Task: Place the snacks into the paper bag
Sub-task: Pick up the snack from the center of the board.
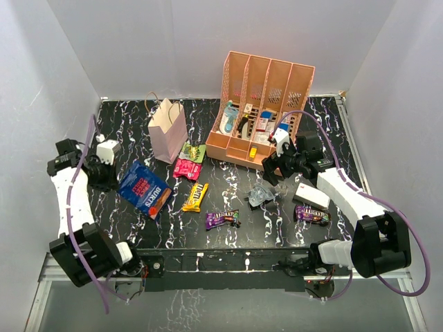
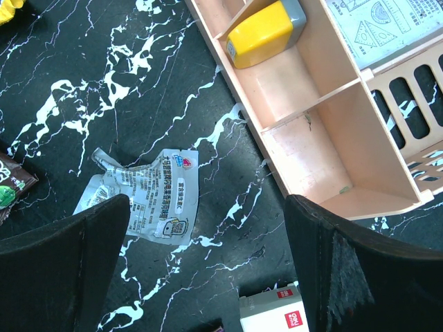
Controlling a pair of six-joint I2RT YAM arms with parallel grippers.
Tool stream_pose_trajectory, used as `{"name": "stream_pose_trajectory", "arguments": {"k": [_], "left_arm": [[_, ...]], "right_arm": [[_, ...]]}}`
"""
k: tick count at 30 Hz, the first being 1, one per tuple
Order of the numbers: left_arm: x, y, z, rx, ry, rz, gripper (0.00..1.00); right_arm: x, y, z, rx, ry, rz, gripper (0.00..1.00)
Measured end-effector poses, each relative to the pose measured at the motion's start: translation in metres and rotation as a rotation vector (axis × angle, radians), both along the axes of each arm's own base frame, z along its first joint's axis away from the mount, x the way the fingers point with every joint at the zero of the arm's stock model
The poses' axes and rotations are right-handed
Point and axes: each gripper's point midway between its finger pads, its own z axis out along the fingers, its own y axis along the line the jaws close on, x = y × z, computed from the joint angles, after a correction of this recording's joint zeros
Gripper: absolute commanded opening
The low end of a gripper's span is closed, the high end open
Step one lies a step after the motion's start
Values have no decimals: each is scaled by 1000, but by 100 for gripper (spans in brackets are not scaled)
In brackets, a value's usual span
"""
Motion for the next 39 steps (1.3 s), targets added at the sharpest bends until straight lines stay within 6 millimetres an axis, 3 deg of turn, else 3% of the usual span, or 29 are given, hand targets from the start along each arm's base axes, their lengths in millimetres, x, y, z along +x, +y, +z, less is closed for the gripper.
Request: {"name": "stream_pose_trajectory", "arguments": {"k": [8,18,22,27,32,39], "left_arm": [[8,-49,6,-50,11,-116,0],[23,-78,11,-109,-20,-152,0],[27,-95,23,-138,-55,-213,0],[30,-120,38,-162,-96,-312,0],[23,-146,39,-189,-91,-411,0],[14,-169,41,-216,-84,-500,0]], "right_arm": [[0,0,0,-1,-1,2,98],[-2,4,1,15,1,18,98],[-3,16,0,44,21,65,98],[1,51,10,111,28,179,98],[5,108,31,218,-20,334,98],[-10,191,39,279,-45,543,97]]}}
